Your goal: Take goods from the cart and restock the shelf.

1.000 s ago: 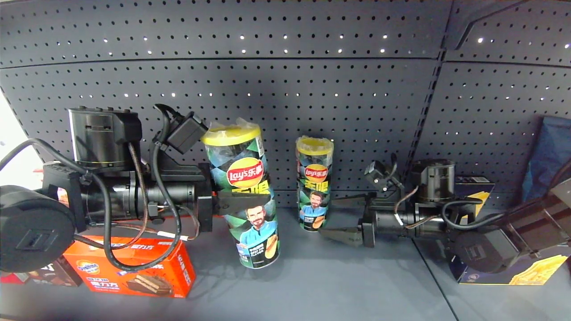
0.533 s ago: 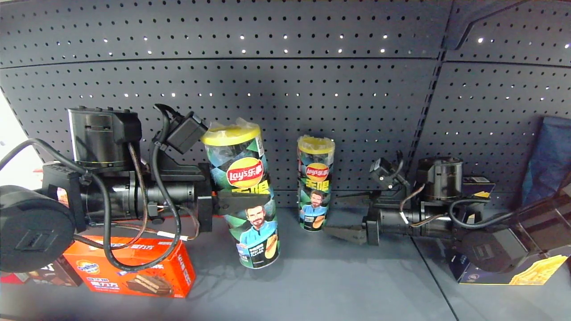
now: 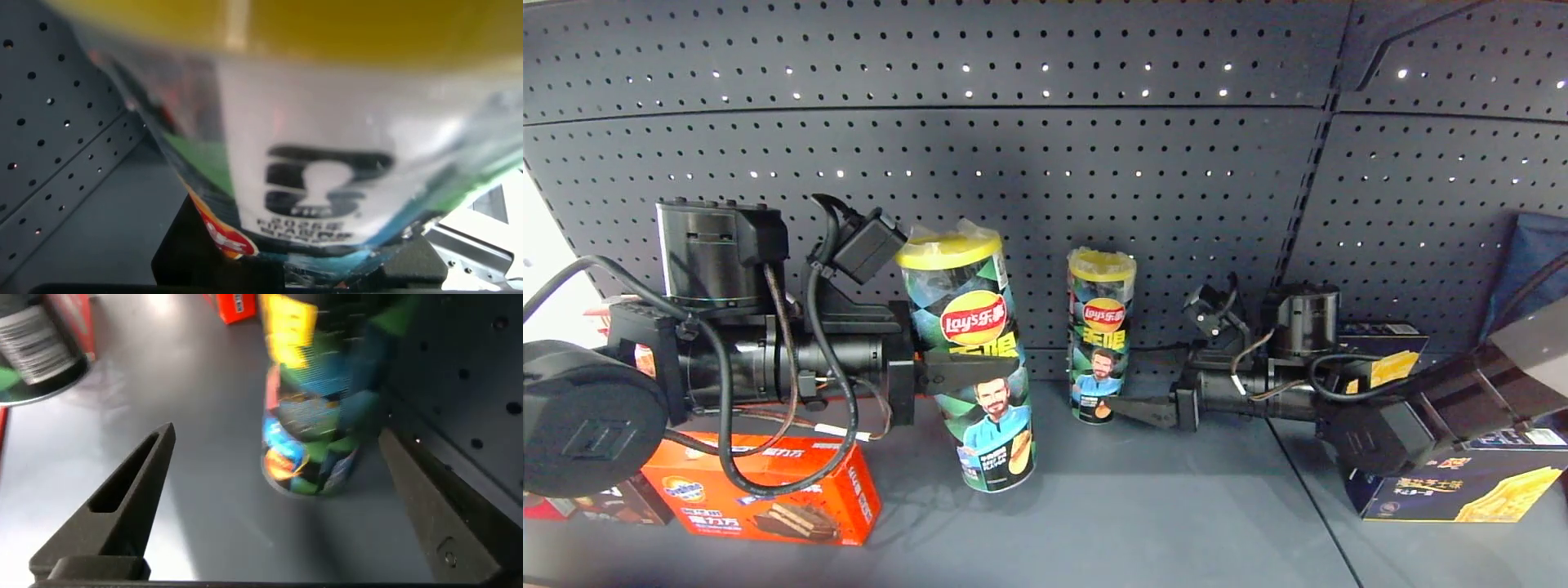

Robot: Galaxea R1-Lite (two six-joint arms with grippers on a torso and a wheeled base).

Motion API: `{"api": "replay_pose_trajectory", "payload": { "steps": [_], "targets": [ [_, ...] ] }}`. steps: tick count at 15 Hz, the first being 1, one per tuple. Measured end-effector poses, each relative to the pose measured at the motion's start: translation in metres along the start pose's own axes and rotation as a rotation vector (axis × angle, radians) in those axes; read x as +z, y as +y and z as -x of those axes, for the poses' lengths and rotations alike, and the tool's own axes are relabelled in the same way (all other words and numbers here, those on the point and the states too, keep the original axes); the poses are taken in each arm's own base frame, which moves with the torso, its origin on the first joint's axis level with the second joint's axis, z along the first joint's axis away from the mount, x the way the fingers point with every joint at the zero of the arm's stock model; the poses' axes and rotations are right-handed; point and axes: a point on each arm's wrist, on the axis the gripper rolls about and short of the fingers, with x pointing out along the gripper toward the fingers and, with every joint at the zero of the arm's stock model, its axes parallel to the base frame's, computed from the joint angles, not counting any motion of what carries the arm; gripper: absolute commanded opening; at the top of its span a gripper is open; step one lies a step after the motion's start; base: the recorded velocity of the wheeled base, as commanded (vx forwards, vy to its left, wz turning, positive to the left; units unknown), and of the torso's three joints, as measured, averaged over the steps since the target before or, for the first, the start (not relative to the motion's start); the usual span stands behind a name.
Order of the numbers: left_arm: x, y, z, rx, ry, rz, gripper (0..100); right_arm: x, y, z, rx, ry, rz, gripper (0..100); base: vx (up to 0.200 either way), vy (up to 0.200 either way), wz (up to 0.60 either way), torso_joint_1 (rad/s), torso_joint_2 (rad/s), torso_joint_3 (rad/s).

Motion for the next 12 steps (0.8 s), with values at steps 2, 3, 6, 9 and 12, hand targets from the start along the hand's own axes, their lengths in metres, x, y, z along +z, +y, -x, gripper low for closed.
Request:
{"api": "replay_pose_trajectory", "payload": {
  "steps": [2, 3, 6, 9, 12],
  "targets": [
    [-0.001, 0.001, -0.001, 0.0, 0.003, 0.004, 0, 0.0, -0.005, -0.008, 0.001, -0.006, 0.006, 100, 0.0, 0.0, 0.0, 0.0, 0.0, 0.0],
    [-0.002, 0.001, -0.001, -0.001, 0.004, 0.005, 0, -0.001, -0.007, -0.012, 0.002, -0.007, 0.008, 100, 0.0, 0.0, 0.0, 0.0, 0.0, 0.0],
    [-0.003, 0.002, -0.002, -0.001, 0.008, 0.009, 0, -0.002, -0.012, -0.021, 0.007, -0.012, 0.01, 100, 0.0, 0.0, 0.0, 0.0, 0.0, 0.0],
    [-0.004, 0.003, -0.003, -0.001, 0.012, 0.012, 0, -0.001, -0.016, -0.032, -0.001, -0.021, 0.018, 100, 0.0, 0.0, 0.0, 0.0, 0.0, 0.0],
    [-0.005, 0.003, -0.004, -0.002, 0.012, 0.012, 0, -0.006, -0.014, -0.041, 0.009, -0.015, 0.009, 100, 0.0, 0.0, 0.0, 0.0, 0.0, 0.0]
  ]
}}
